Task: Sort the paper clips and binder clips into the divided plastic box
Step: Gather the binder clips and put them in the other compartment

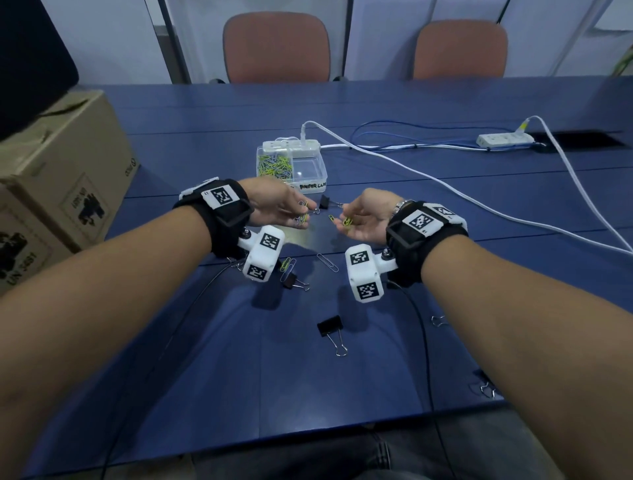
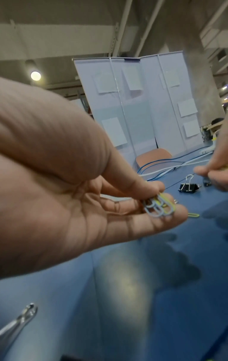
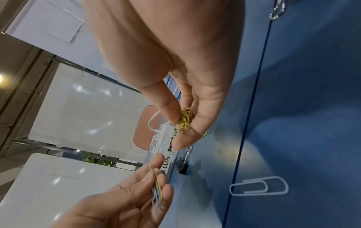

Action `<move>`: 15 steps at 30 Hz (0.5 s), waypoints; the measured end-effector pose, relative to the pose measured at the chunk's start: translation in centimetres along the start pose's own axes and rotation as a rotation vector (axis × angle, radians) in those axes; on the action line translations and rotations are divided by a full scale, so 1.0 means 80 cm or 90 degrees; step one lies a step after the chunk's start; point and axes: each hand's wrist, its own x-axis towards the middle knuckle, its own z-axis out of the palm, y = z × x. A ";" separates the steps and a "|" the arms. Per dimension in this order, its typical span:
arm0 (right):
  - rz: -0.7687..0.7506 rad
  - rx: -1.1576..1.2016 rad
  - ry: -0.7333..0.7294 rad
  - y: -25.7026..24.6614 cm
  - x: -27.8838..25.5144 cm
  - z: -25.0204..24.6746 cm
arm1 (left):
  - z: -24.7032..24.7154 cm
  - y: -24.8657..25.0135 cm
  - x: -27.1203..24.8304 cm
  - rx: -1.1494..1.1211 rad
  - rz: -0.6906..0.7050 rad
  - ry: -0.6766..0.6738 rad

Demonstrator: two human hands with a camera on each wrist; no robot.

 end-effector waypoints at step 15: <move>-0.323 -0.822 0.234 0.002 0.053 0.004 | 0.009 0.007 0.000 0.223 -0.065 0.061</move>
